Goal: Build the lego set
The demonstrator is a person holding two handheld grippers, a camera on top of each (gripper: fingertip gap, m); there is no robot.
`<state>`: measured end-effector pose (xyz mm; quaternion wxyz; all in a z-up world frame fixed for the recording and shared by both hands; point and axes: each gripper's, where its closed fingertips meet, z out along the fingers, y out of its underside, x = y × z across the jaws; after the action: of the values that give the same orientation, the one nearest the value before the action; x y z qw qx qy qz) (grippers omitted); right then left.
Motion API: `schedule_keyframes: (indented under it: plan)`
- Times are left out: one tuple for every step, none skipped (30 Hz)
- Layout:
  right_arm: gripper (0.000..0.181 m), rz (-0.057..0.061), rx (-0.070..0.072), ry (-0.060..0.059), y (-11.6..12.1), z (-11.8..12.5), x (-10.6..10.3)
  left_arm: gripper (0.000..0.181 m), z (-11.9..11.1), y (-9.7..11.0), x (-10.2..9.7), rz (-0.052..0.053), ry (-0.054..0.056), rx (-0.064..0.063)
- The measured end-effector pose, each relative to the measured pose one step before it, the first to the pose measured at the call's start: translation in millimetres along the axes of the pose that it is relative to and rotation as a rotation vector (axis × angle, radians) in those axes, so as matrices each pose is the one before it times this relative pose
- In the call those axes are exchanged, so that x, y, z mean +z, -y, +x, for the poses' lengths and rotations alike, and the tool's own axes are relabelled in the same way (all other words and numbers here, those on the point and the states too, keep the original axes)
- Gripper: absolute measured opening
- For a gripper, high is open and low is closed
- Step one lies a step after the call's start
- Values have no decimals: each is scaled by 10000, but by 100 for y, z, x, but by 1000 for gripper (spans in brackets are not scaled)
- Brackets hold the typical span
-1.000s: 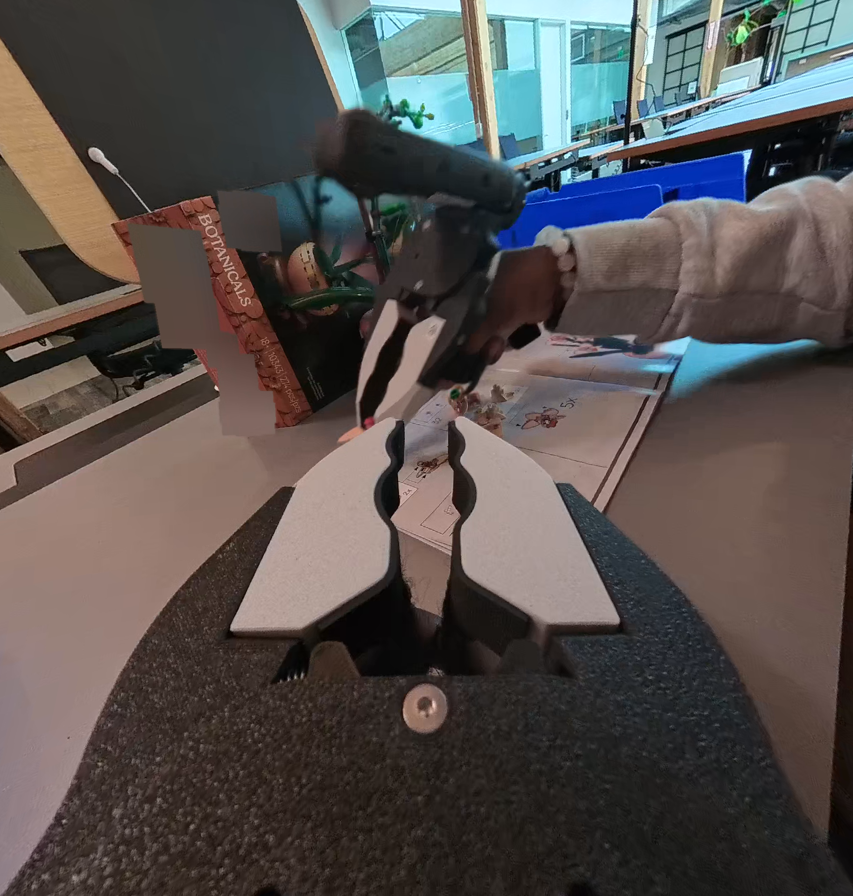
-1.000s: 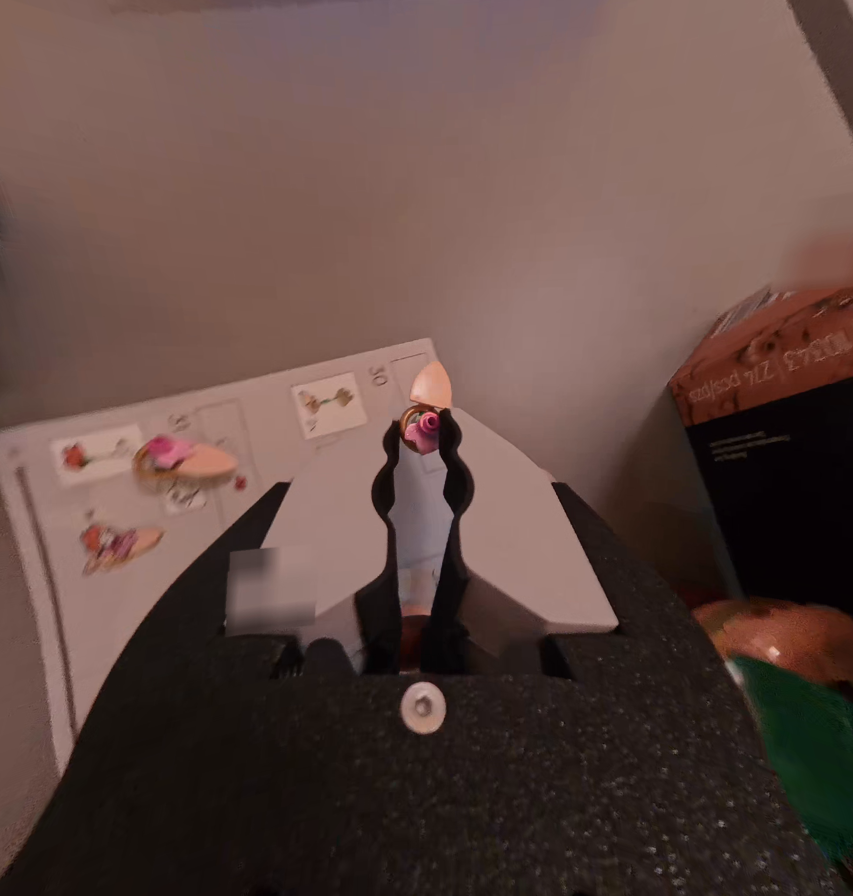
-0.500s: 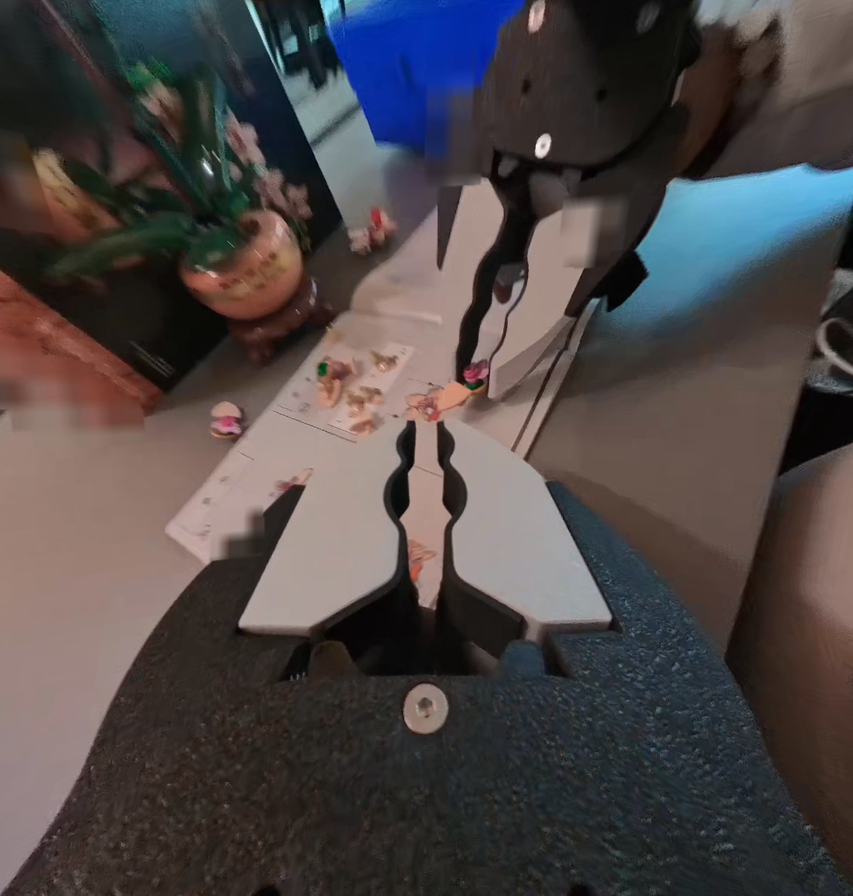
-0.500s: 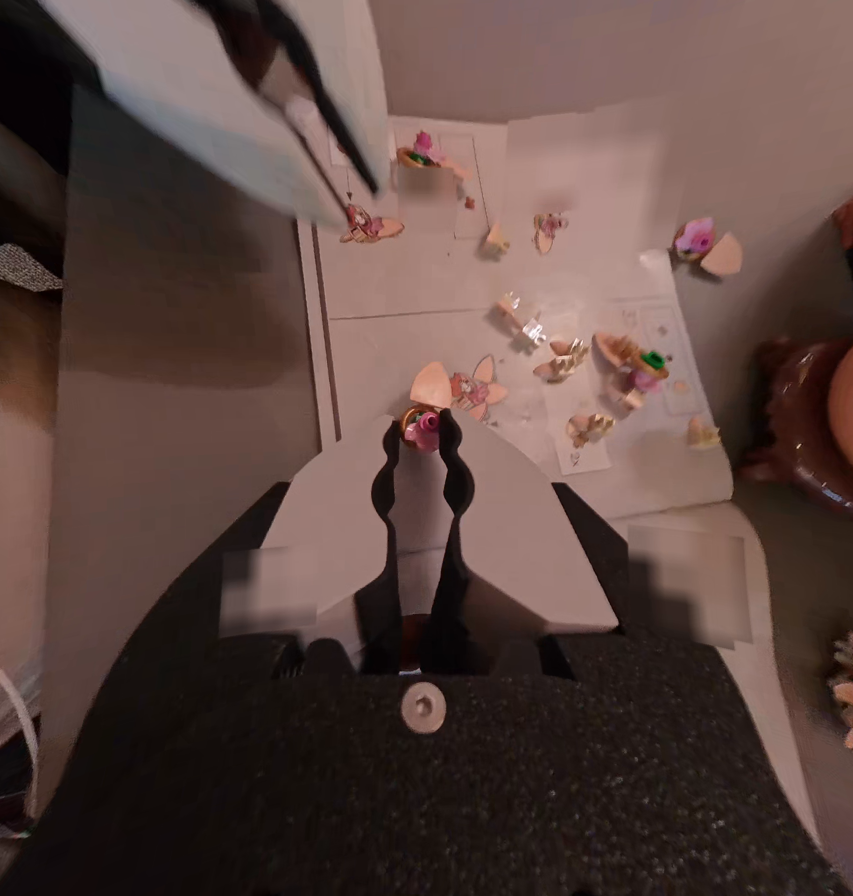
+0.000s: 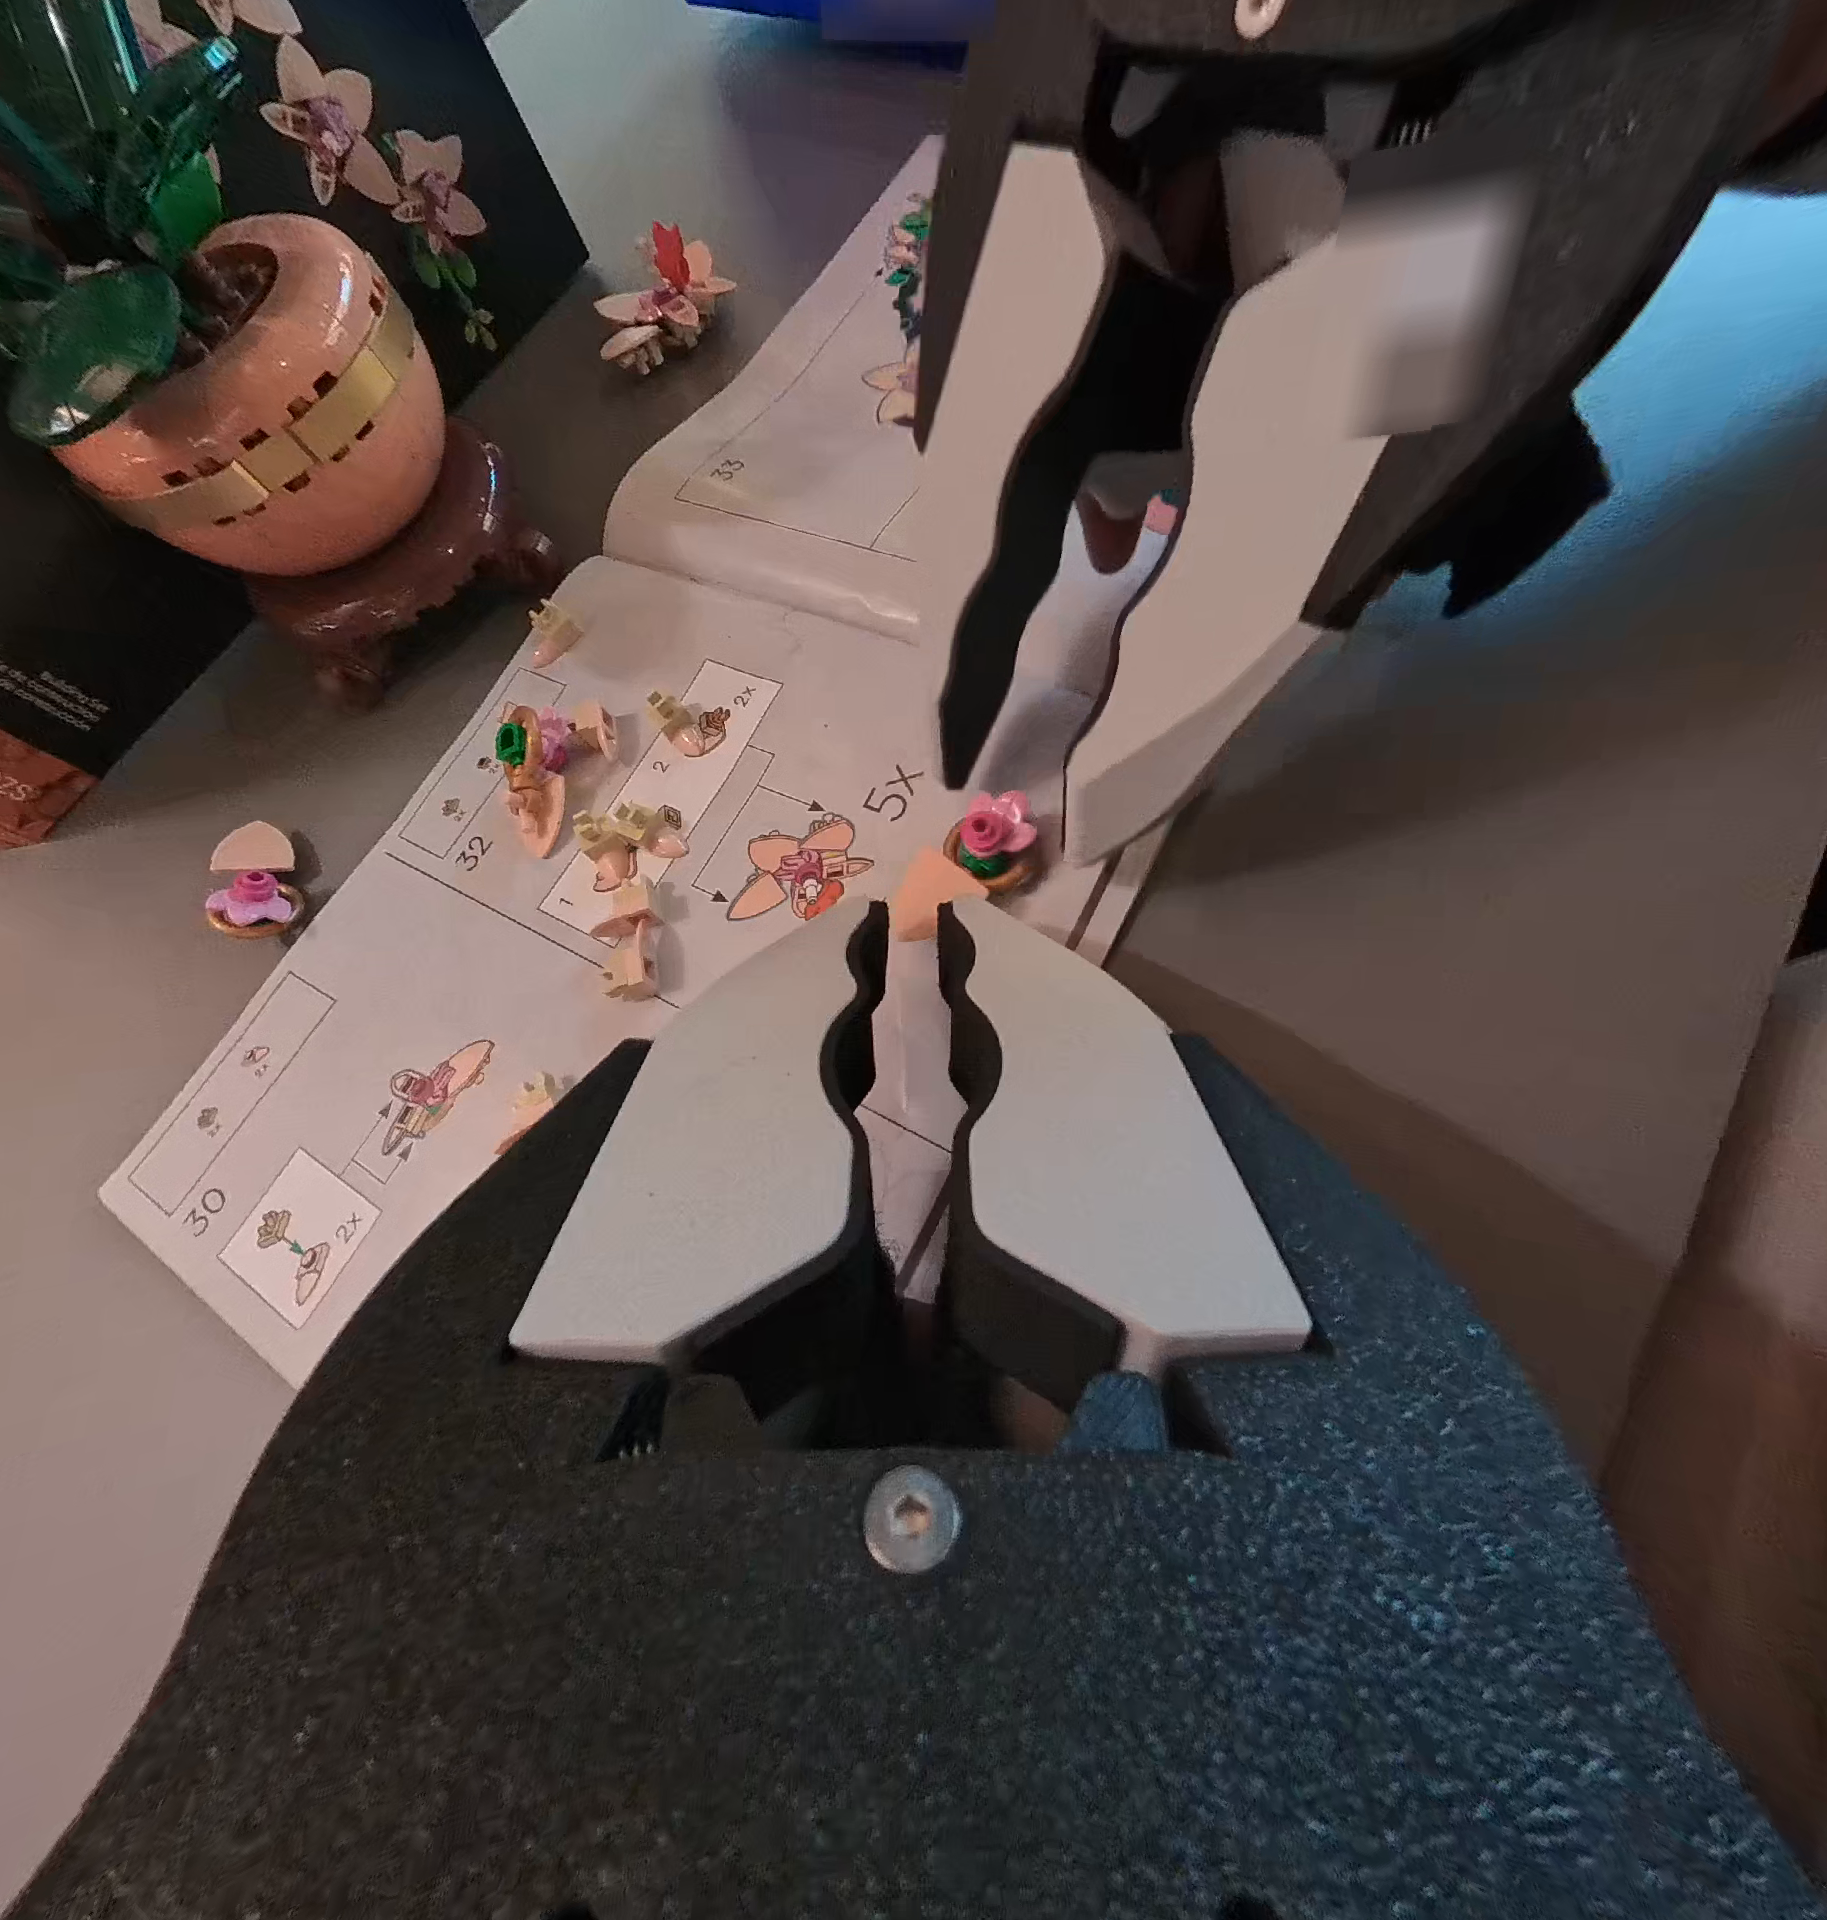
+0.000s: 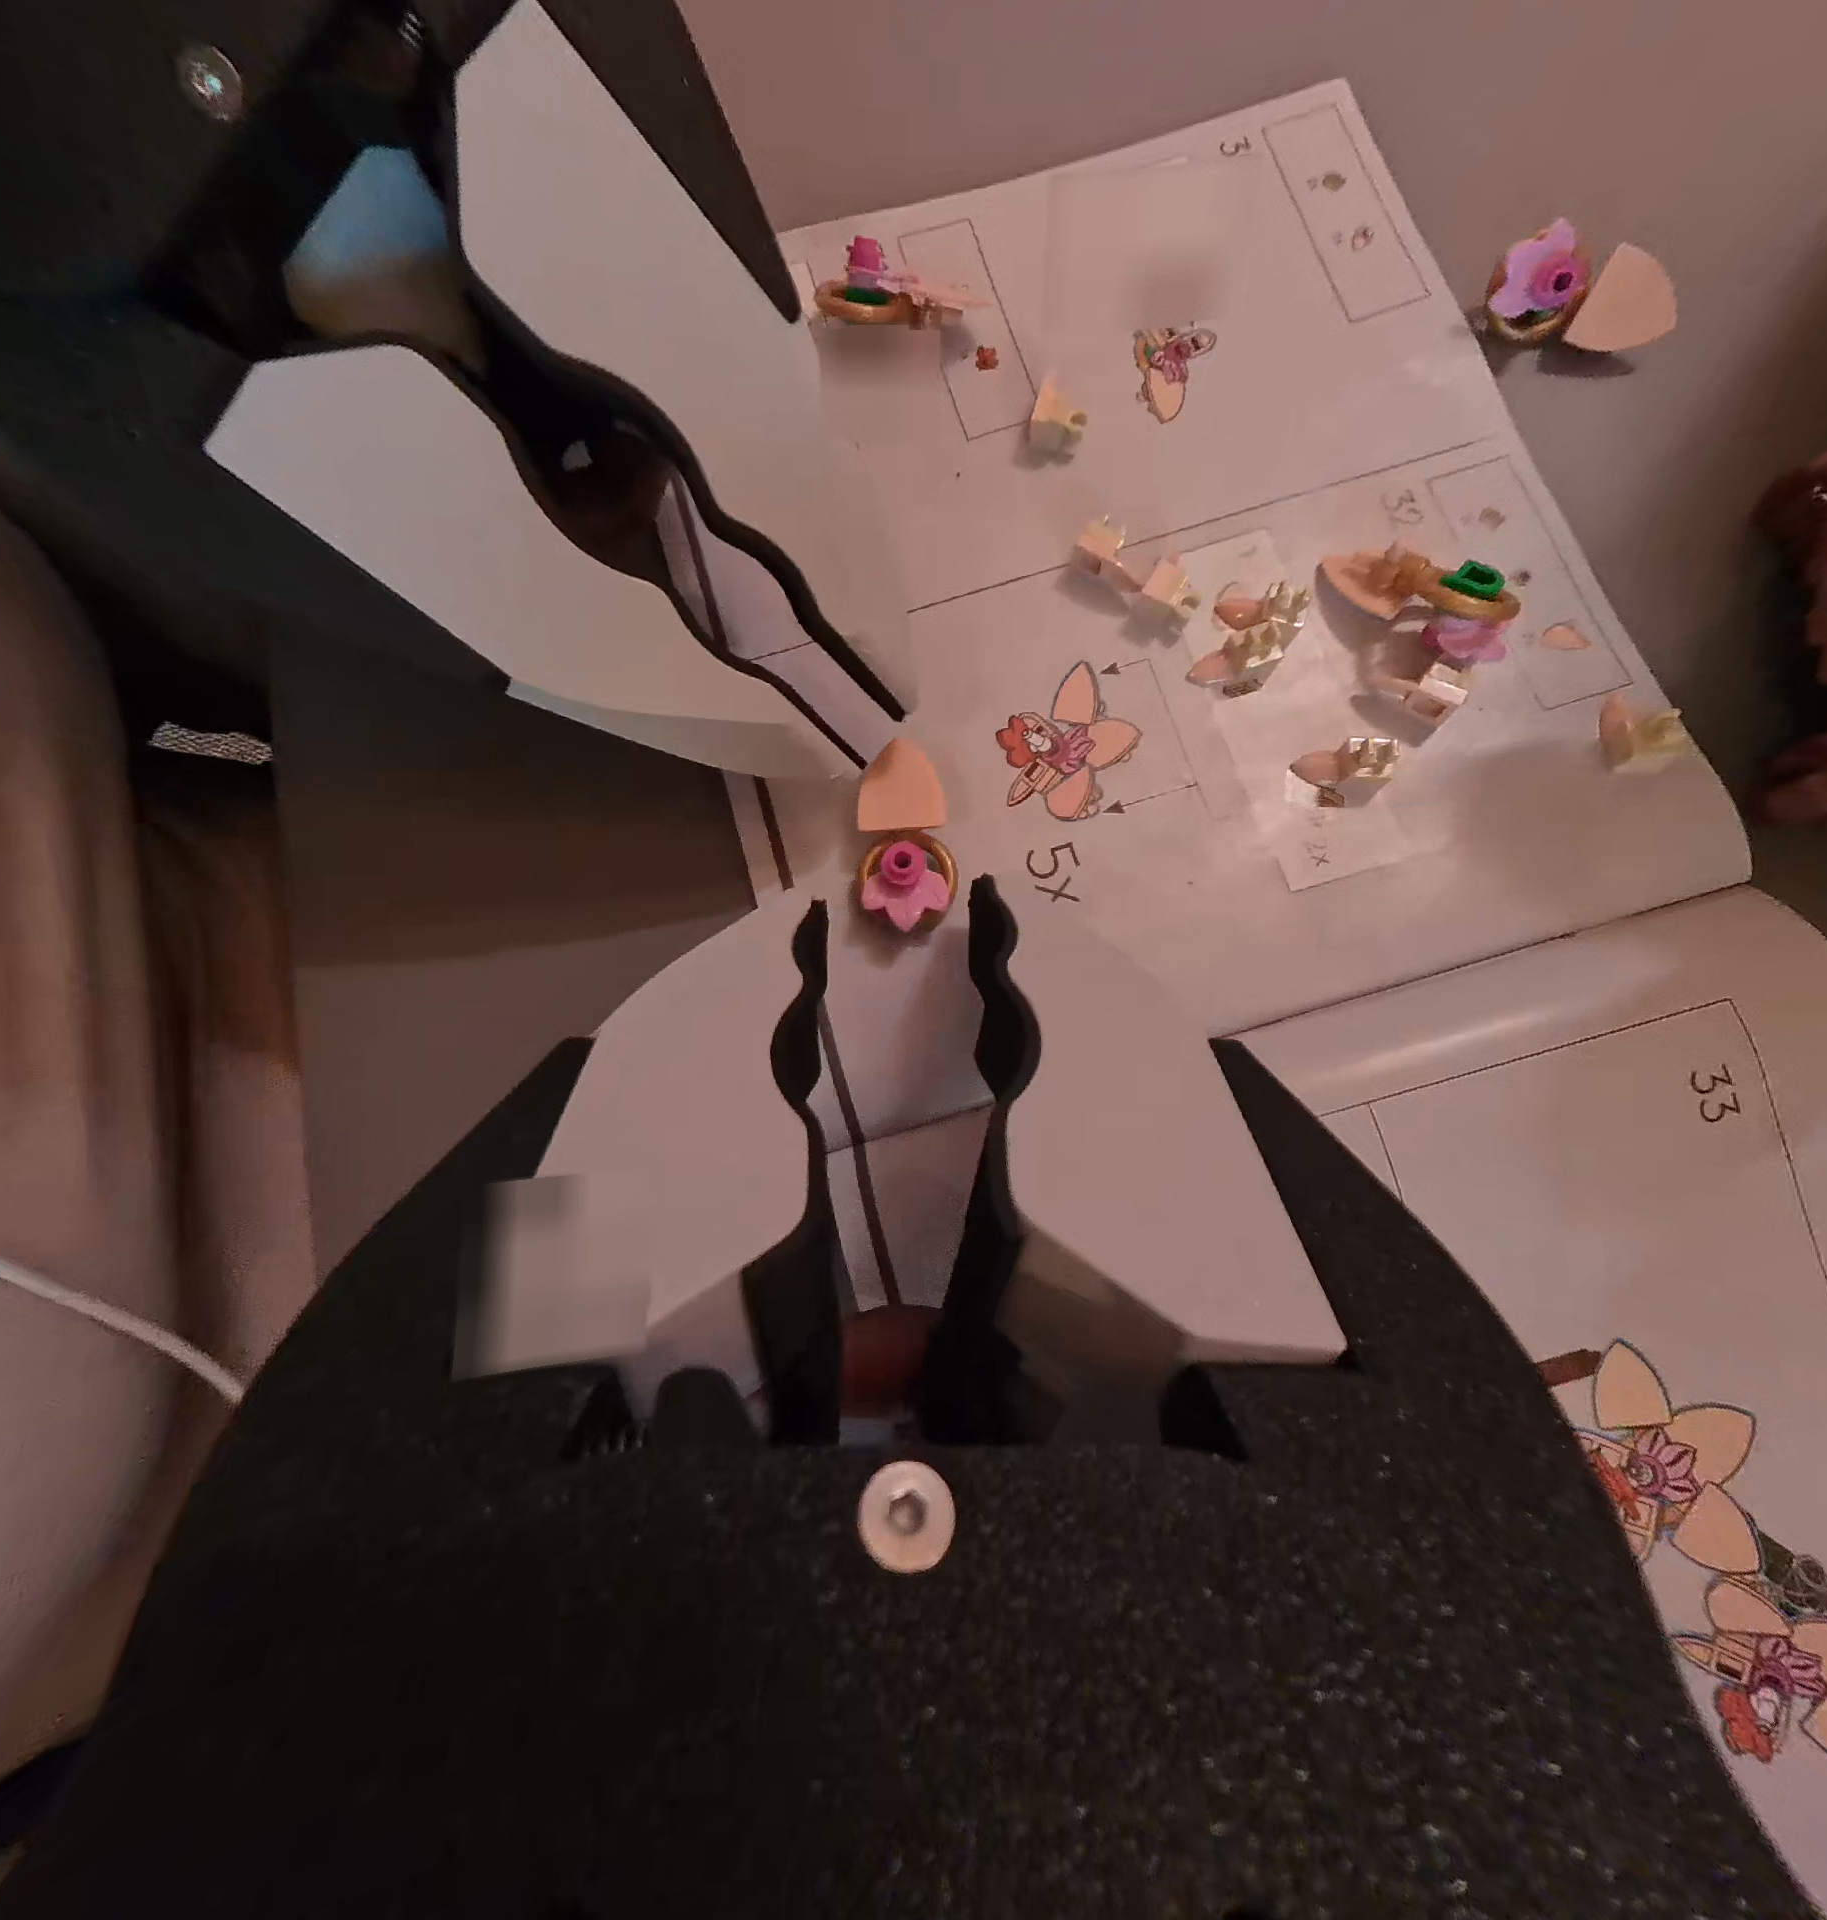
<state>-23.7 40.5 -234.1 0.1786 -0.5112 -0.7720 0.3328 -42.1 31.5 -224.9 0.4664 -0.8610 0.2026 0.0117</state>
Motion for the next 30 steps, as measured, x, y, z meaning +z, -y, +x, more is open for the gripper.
schedule_keyframes:
  plan:
    - [25, -58, -12, -181, -104, 161, 173, 9, -38, 20, 81, -14, -11, -2]
    - [23, -32, -55, -65, -53, 39, 124, 9, -19, -25, 107, -51, -25, 12]
    - [19, 13, -18, 19, 15, -70, 66, 9, 33, -79, 132, -90, -49, 31]
    - [16, 9, 17, 30, 17, -61, 39, 8, 48, -81, 138, -96, -51, 53]
    - [16, 13, -5, 8, 28, -26, 8, 8, 16, 63, 109, -5, -15, 59]
    - [16, 12, -30, -21, 22, 17, -25, 8, 33, 74, 85, 19, -39, 69]
    - [16, -10, -36, 3, -5, -5, 2, 7, 20, 65, 76, 13, -43, 35]
    - [16, -44, -39, 2, -67, -2, 30, 7, -4, 45, 62, 7, -46, -11]
    - [15, -41, -61, -1, -60, 5, 21, 7, 25, 20, 38, 4, -76, -25]
    - [15, 3, -105, 5, 11, -13, -15, 6, 43, 19, 22, 4, -99, -19]
    - [15, -16, -131, 0, -14, 0, -2, 5, 56, -8, 6, -1, -103, -28]
    - [15, -13, -146, 19, 4, -11, -1, 4, 76, -1, 13, -2, -118, -22]
    - [15, -33, -173, 38, -10, 3, -6, 3, 79, 2, 9, 1, -119, -8]
    - [15, -46, -172, 53, 3, 10, -1, 2, 93, -7, 13, 0, -132, 0]
    - [15, -64, -192, 57, -5, 9, -2, 1, 80, 14, 23, 2, -128, -4]
    - [15, -73, -225, 54, -8, 16, -16, 0, 57, 5, 16, 1, -116, -19]
    - [15, -89, -254, 57, -5, 9, 5, 0, 28, 15, 10, 2, -91, -26]
    - [14, -97, -265, 65, -2, 25, -6, 0, 4, 5, -3, 4, -77, -38]
    - [14, -101, -244, 86, -14, 22, -1, 0, -5, -5, 5, 1, -67, -60]
    - [14, -109, -220, 110, -18, 19, 0, 0, 8, 3, 3, 0, -50, -33]
    - [14, -123, -186, 128, -33, 3, -8, 0, -7, 3, -8, 4, -36, 18]
    - [13, -145, -192, 128, -56, 22, -8, 0, 6, 2, 8, 3, -36, 8]
    - [10, -161, -281, 122, -92, 5, -5, 0, -20, 7, 13, -2, -44, -32]
    - [10, -95, -219, 107, -14, 23, 1, 0, -9, 8, 7, -4, -69, -65]
    - [10, -116, -151, 122, -13, 13, -2, 0, -4, 0, 8, -3, -74, -42]
    - [11, -103, -94, 110, -20, 40, 5, 0, -4, 13, 7, 4, -55, 4]
    - [11, -63, -20, 104, 2, 48, -8, 0, -1, 1, 7, 2, -37, -13]
    - [11, 4, 135, 115, 12, 46, -6, 0, -10, 5, -1, -1, -20, -32]
    - [11, 87, 319, 127, 44, 11, -39, 0, -16, -4, -17, -1, -2, -11]
    - [11, 157, 397, 157, 43, -55, -73, 0, 8, -17, -24, 2, -4, 3]
